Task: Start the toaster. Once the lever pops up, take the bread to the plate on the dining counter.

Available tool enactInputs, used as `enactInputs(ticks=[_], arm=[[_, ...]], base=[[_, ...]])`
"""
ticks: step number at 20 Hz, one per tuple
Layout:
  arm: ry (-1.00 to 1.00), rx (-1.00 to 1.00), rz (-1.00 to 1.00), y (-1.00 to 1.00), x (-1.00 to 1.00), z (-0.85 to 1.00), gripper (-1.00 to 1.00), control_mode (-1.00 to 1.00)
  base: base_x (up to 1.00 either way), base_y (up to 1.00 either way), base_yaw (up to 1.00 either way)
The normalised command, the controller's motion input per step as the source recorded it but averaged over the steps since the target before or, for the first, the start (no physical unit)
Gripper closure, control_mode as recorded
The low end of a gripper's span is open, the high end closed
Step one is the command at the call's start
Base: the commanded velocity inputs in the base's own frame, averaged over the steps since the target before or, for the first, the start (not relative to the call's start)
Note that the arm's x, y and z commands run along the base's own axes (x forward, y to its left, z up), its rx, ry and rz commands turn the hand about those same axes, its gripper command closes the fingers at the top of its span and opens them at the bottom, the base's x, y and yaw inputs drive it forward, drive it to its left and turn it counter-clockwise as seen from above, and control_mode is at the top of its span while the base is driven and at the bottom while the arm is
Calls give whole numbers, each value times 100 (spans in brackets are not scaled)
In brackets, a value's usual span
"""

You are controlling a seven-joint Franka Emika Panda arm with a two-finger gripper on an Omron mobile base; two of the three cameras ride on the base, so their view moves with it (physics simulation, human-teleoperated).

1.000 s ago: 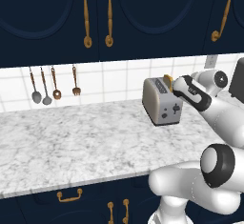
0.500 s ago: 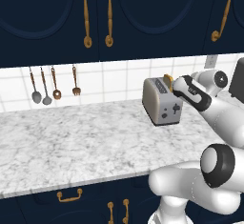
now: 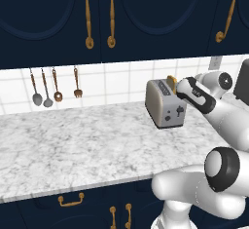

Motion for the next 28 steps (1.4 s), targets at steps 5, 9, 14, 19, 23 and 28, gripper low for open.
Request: enactInputs(ticks=[5,9,14,19,23,28], arm=[[0,0,0,0,0,0,-100,-100],[0,0,0,0,0,0,-100,-100],[0,0,0,0,0,0,-100,-100],[0,0,0,0,0,0,-100,-100],[0,0,0,0,0,0,-100,-100],[0,0,0,0,0,0,-100,-100]], base=[[0,0,0],[0,0,0],[0,0,0],[0,0,0],[0,0,0],[0,0,0]])
